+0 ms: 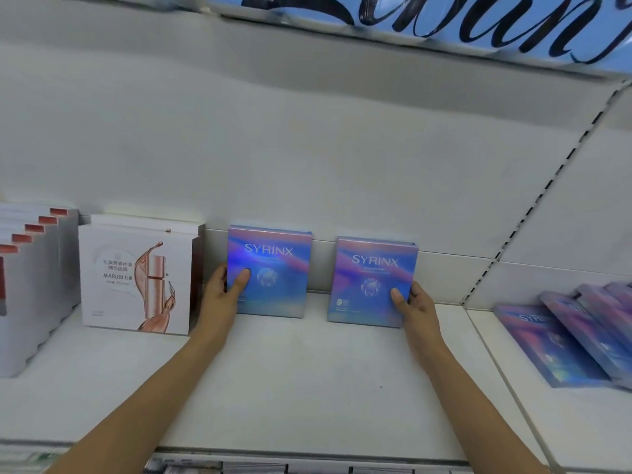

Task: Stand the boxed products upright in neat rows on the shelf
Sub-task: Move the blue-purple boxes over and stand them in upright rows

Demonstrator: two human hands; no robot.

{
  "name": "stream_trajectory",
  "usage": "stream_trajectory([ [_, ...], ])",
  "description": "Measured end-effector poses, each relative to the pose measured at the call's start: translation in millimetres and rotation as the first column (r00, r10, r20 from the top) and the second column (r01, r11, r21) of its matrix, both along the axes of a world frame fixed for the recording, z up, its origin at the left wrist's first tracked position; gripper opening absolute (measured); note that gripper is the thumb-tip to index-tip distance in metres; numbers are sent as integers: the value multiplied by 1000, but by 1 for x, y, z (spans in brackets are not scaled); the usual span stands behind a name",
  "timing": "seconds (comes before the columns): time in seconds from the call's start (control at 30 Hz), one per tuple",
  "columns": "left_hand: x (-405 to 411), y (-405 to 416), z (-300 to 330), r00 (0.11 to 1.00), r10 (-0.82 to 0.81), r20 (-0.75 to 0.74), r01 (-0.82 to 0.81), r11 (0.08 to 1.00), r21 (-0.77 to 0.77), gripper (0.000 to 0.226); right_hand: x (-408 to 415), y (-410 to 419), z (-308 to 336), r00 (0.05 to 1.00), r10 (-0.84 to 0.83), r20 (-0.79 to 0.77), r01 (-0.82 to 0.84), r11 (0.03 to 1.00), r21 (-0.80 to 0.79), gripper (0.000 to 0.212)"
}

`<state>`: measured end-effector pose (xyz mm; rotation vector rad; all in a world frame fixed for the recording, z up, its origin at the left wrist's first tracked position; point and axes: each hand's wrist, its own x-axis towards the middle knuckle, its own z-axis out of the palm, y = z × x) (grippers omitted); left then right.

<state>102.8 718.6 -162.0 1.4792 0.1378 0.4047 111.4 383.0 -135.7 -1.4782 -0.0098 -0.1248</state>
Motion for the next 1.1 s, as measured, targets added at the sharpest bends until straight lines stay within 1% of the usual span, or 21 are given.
stream_trajectory([
  [0.1, -3, -2, 2, 1000, 18, -3, -18, 1000, 24, 24, 3, -5, -6, 1000, -10, 2, 10, 998, -65, 26],
  [0.27, -9, -9, 6, 996, 94, 11, -94, 985, 147, 20, 4, -9, -5, 1000, -8, 24, 11, 991, -132, 23],
  [0.33, -12, -10, 8, 990, 138, 33, -141, 971, 195, 24, 4, -10, -4, 1000, -4, 25, 8, 989, -149, 22],
  [0.43, -17, -12, 12, 981, 167, 97, -190, 929, 317, 37, 3, -11, -3, 1000, -6, 28, 11, 984, -180, 19],
  [0.5, -22, -16, 14, 975, 172, 144, -219, 868, 445, 58, 4, -13, -2, 999, -7, 38, 15, 974, -226, 19],
  [0.57, -29, -23, 13, 970, 178, 167, -240, 814, 530, 79, 5, -19, 1, 998, -30, 46, 42, 956, -290, 24],
  [0.6, -35, -27, 12, 964, 189, 188, -263, 788, 557, 84, 5, -24, 3, 998, -45, 53, 60, 943, -326, 28],
  [0.63, -42, -33, 11, 952, 209, 222, -301, 759, 577, 85, 4, -29, 6, 996, -57, 68, 78, 926, -369, 33],
  [0.7, -54, -47, 13, 923, 217, 319, -373, 715, 592, 76, -1, -42, 11, 989, -74, 129, 127, 869, -479, 40],
  [0.77, -66, -68, 22, 906, 155, 394, -379, 711, 592, 65, -10, -61, 11, 976, -63, 206, 174, 794, -582, 43],
  [0.87, -78, -118, 38, 918, -2, 397, -254, 765, 592, 54, -27, -100, 8, 965, 1, 262, 195, 665, -721, 44],
  [0.97, -82, -186, 42, 924, -200, 325, -15, 833, 553, 45, -41, -147, 7, 960, 30, 278, 212, 569, -794, 44],
  [1.1, -73, -289, 28, 899, -409, 158, 294, 829, 475, 48, -58, -220, 14, 959, -6, 283, 251, 479, -841, 45],
])
